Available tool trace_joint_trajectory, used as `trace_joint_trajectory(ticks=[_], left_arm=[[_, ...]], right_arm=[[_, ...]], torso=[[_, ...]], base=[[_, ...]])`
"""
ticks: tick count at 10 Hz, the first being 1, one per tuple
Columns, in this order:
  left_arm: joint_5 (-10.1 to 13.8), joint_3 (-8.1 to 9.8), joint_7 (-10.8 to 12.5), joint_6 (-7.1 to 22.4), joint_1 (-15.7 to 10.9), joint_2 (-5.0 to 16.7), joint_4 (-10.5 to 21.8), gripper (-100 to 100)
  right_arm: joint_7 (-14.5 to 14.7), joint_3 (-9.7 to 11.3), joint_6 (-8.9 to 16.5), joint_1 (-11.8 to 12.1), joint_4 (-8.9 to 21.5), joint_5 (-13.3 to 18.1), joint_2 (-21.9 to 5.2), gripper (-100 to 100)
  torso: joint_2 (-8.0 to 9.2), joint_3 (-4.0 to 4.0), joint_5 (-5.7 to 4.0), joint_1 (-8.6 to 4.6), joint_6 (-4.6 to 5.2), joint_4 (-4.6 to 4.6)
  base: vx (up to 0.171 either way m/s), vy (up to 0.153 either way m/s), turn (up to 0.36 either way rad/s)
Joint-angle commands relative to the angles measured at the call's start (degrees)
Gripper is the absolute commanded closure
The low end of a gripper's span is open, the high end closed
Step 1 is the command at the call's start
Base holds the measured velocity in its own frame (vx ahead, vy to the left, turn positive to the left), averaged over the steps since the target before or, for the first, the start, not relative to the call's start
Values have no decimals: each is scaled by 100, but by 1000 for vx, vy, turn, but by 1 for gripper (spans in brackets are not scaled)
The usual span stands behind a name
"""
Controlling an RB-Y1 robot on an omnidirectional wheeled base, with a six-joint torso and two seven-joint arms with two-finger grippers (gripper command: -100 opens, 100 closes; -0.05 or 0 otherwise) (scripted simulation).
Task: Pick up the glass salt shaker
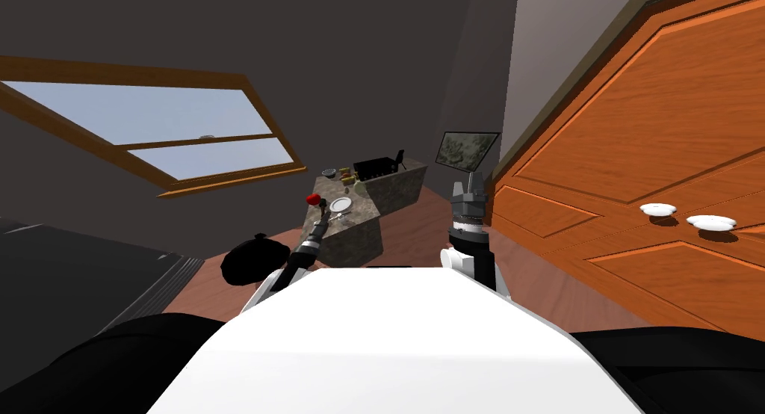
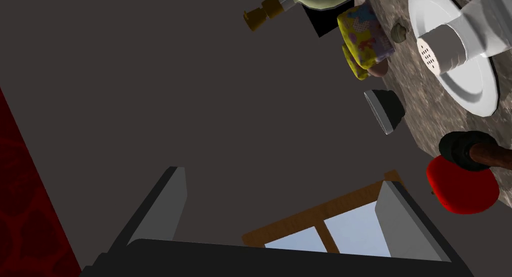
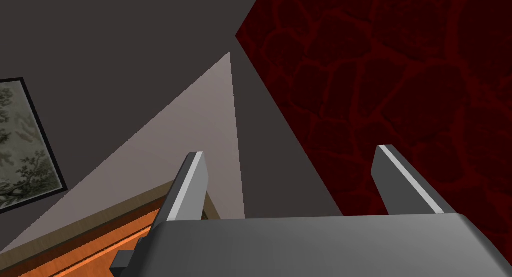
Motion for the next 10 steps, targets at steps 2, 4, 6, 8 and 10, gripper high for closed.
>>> trace_joint_trajectory(ticks=[2, 4, 6, 8, 10], left_arm=[[-18, 28, -46, 351, 41, 190, 94, -100], [-18, 94, -79, 729, 108, 484, 221, -100], [-18, 161, -112, 1088, 173, 799, 360, -100], [-19, 194, -127, 1301, 204, 963, 432, -100], [-19, 259, -158, 1654, 266, 1296, 578, -100]], right_arm=[[0, 0, 0, 0, 0, 0, 0, 0], [0, 0, 0, 0, 0, 0, 0, 0], [0, 0, 0, 0, 0, 0, 0, 0], [0, 0, 0, 0, 0, 0, 0, 0], [0, 0, 0, 0, 0, 0, 0, 0]], torso=[[4, 2, 1, 6, 0, 1], [2, 1, 0, 1, 0, 0], [-1, -1, 0, 2, 0, 0], [-1, -1, 0, 5, -1, -1], [3, 2, 1, 7, 0, 1]], base=[[49, -69, -19], [65, -99, -49], [74, -104, -59], [56, -69, -18], [71, -91, -51]])
